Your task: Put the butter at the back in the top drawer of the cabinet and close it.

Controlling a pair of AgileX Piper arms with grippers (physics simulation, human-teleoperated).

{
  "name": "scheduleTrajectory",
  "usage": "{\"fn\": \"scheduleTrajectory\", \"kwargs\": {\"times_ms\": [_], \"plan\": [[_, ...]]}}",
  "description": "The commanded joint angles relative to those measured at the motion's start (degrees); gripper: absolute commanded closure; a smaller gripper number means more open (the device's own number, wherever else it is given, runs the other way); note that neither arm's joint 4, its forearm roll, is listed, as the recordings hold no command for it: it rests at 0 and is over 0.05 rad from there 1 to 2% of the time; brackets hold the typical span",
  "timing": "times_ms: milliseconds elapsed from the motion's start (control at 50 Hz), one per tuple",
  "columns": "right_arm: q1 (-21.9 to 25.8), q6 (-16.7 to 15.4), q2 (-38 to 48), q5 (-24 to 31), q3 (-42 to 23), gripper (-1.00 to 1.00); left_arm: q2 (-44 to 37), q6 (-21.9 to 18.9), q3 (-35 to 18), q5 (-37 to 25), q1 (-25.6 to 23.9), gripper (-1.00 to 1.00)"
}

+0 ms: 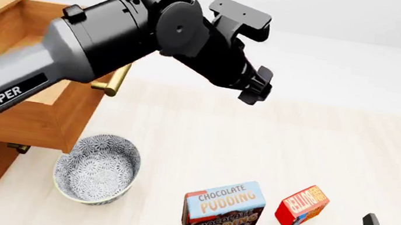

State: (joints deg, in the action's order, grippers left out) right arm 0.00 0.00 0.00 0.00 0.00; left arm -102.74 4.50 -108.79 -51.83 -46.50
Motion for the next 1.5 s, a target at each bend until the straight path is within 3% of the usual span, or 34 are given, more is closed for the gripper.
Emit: {"fn": "scheduleTrajectory", "kwargs": {"times_ms": [20, 1500], "plan": [[0.00, 0.00, 0.00, 0.00, 0.00, -1.00, -2.71, 1.39, -0.71, 0.34, -3.51, -1.00], [0.00, 0.00, 0.00, 0.00, 0.00, -1.00, -12.03, 6.74, 1.43, 4.20, -13.65, -1.00]]}}
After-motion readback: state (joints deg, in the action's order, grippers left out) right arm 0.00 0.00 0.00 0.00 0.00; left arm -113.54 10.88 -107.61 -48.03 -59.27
